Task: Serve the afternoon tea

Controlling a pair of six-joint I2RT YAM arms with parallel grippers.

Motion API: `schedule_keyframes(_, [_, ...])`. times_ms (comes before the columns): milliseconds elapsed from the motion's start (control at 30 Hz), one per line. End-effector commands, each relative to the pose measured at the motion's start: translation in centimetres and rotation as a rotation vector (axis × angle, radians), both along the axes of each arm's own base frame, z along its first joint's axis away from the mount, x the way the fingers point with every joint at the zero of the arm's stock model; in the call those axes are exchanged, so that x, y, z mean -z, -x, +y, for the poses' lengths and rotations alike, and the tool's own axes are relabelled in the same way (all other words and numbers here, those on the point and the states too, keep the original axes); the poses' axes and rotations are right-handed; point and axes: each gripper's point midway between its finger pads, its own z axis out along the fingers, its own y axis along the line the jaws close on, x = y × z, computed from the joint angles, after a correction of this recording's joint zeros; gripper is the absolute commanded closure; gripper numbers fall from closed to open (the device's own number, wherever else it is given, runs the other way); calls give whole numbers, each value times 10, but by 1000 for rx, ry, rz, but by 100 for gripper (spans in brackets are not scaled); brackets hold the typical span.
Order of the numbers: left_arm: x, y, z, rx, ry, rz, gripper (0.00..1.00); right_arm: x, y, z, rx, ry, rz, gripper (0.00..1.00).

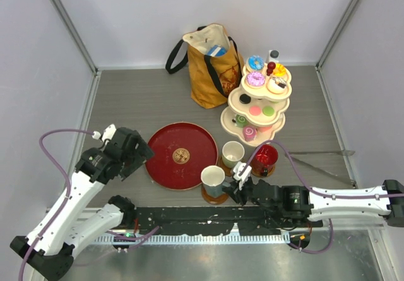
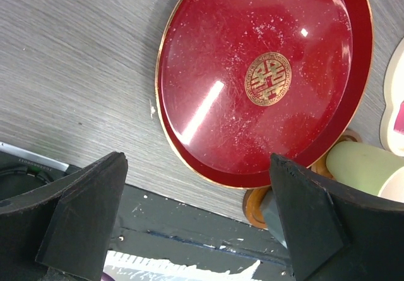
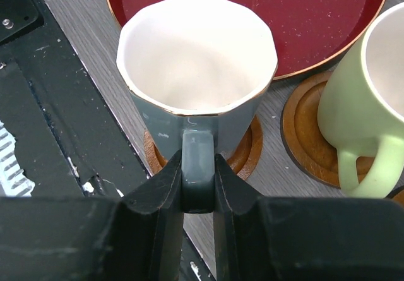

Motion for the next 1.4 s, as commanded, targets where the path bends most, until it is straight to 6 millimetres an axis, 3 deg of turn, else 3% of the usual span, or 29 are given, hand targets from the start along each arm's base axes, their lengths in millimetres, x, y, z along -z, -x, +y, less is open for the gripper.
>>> schedule_keyframes(0, [3, -2, 5, -41, -18, 0, 0, -26, -9, 9, 52, -129, -42, 89])
schedule_keyframes(67, [3, -3, 5, -42, -23, 4, 0, -24, -7, 9, 44, -132, -38, 84])
schedule_keyframes(167, [4, -4, 5, -44, -32, 13, 0, -20, 0, 10, 10, -136, -19, 61])
schedule_keyframes(400, [10, -4, 6, -49, -44, 26, 0, -19, 11, 8, -41, -143, 8, 32])
schedule_keyframes(467, [11, -3, 7, -52, -47, 28, 0, -23, 12, 7, -45, -153, 6, 29])
schedule_keyframes(533, [10, -4, 7, -53, -44, 25, 0, -30, 13, 7, -54, -176, 10, 13])
schedule_keyframes(567, [10, -4, 7, -53, -44, 23, 0, -35, 15, 8, -64, -193, 9, 10])
schedule_keyframes(633, [10, -3, 7, -54, -44, 26, 0, -38, 17, 6, -75, -182, 15, 9])
schedule_keyframes(800, [11, -3, 5, -41, -37, 25, 0, -68, 20, 3, -80, -232, 29, 8])
schedule_keyframes(967, [10, -2, 3, -16, -30, 24, 0, -90, 4, -14, 57, -232, 46, 7])
schedule_keyframes(1100, [9, -6, -3, 46, -29, -3, 0, -126, -22, -31, 236, -264, 9, 7])
schedule_keyframes(1233, [5, -11, -11, 117, -26, -24, 0, -147, -65, -78, 609, -191, -79, 0])
schedule_keyframes(1267, [6, -12, -12, 129, -28, -20, 0, -151, -77, -91, 709, -156, -124, 3])
schedule_keyframes(1367, [5, -15, -17, 163, -29, -13, 0, -160, -98, -108, 812, -85, -89, 5])
